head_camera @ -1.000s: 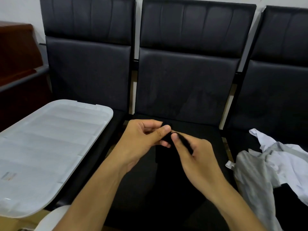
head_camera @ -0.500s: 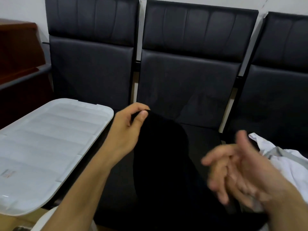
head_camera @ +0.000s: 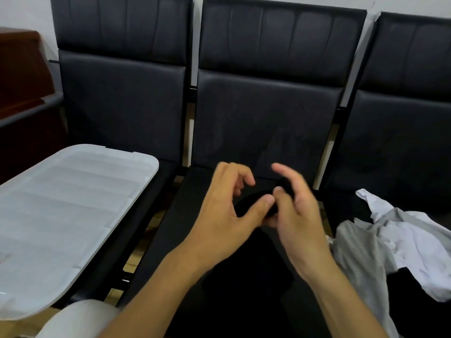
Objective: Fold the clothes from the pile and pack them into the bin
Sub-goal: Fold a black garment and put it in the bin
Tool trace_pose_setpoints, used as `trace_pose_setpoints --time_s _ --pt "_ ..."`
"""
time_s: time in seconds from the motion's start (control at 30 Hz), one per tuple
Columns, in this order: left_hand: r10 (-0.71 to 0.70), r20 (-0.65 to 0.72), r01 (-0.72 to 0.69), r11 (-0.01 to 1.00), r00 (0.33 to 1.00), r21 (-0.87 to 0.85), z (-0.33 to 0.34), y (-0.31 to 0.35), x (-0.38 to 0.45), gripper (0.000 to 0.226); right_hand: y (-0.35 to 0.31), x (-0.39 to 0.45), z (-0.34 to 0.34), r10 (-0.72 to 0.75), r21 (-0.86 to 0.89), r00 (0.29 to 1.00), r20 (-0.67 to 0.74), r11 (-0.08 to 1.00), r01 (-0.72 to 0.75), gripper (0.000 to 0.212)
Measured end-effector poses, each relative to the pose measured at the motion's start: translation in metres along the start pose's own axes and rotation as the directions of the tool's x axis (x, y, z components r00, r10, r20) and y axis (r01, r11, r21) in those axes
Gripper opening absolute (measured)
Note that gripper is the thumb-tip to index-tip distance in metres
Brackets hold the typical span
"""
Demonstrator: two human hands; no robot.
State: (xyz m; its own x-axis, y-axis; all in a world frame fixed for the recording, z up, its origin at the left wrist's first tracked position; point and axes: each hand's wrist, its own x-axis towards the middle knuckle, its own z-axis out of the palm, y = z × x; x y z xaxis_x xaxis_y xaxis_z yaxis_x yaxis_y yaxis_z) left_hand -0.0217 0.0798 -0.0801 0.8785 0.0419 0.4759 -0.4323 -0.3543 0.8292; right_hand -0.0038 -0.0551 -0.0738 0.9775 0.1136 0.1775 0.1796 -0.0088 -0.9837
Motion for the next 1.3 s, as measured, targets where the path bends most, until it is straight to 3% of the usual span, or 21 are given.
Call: trace_pose_setpoints --time_s 0.13,0.23,0.33,0.47,0.57,0.63,0.7,0.8,0.83,0.9,0.97,1.07,1.17,1.23,1.3 --pt "-0.159 0.337 0.180 0.983 0.928 -0.033 0.001 -0.007 -0.001 0.045 -0.013 0.002 -0.016 -0.102 0.268 0.993 -0.054 0.957 0.113 0.036" --pt "-0.245 0.308 0.212 0.968 0.919 0.136 -0.003 -0.020 0.001 0.019 -0.014 0.005 -0.032 -0.138 0.211 0.986 -0.093 0.965 0.155 0.038" --pt "-0.270 0.234 0.238 0.959 0.934 0.155 -0.005 -0.026 0.003 0.021 -0.012 0.009 -0.049 -0.160 0.002 0.981 -0.106 0.987 0.161 0.042" --pt "-0.152 0.099 0.145 0.987 0.983 0.077 0.003 -0.015 0.002 0.026 -0.020 0.009 -0.053 -0.071 0.243 0.996 -0.062 0.966 0.085 0.044" --pt "-0.048 0.139 0.057 0.997 0.989 -0.055 0.017 -0.002 -0.003 0.034 -0.023 0.004 -0.039 -0.065 0.374 0.998 0.020 0.926 0.053 0.045" --pt "-0.107 0.203 0.147 0.969 0.973 -0.198 0.022 0.006 -0.005 0.045 -0.024 0.000 -0.030 -0.097 0.360 0.994 0.060 0.930 0.069 0.047" --pt "-0.170 0.215 0.220 0.947 0.962 -0.235 0.023 0.008 -0.004 0.038 -0.026 -0.003 -0.026 -0.130 0.264 0.985 0.116 0.960 0.096 0.048" --pt "-0.196 0.126 0.213 0.966 0.973 -0.148 0.018 -0.003 0.000 0.022 -0.025 -0.005 -0.030 -0.158 -0.067 0.977 0.143 0.983 0.168 0.060" --pt "-0.190 0.080 0.198 0.974 0.979 -0.113 0.014 -0.006 0.002 0.025 -0.021 -0.004 -0.035 -0.178 -0.231 0.974 0.143 0.950 0.208 0.065" --pt "-0.164 0.001 0.163 0.985 0.987 -0.055 0.004 -0.008 0.007 0.029 -0.011 0.001 -0.046 -0.245 -0.565 0.958 0.149 0.774 0.285 0.067" --pt "-0.139 0.020 0.140 0.990 0.990 -0.021 -0.007 -0.005 0.009 0.027 -0.006 0.006 -0.054 -0.318 -0.731 0.941 0.118 0.613 0.299 0.050" --pt "-0.092 0.074 0.075 0.974 0.993 0.213 -0.024 -0.004 0.010 0.020 -0.006 0.008 -0.059 -0.441 -0.752 0.897 -0.020 0.599 0.277 0.039" --pt "0.032 -0.040 -0.003 0.815 0.999 0.580 -0.043 -0.010 0.011 0.032 -0.016 0.009 -0.071 -0.503 -0.720 0.826 -0.255 0.669 0.185 0.037" --pt "0.095 -0.170 0.035 0.771 0.981 0.635 -0.060 -0.014 0.014 0.039 -0.016 0.013 -0.087 -0.509 -0.710 0.783 -0.356 0.692 0.127 0.033" --pt "0.112 -0.198 0.045 0.760 0.974 0.648 -0.077 -0.015 0.016 0.039 -0.013 0.016 -0.103 -0.521 -0.758 0.777 -0.353 0.646 0.088 0.028"
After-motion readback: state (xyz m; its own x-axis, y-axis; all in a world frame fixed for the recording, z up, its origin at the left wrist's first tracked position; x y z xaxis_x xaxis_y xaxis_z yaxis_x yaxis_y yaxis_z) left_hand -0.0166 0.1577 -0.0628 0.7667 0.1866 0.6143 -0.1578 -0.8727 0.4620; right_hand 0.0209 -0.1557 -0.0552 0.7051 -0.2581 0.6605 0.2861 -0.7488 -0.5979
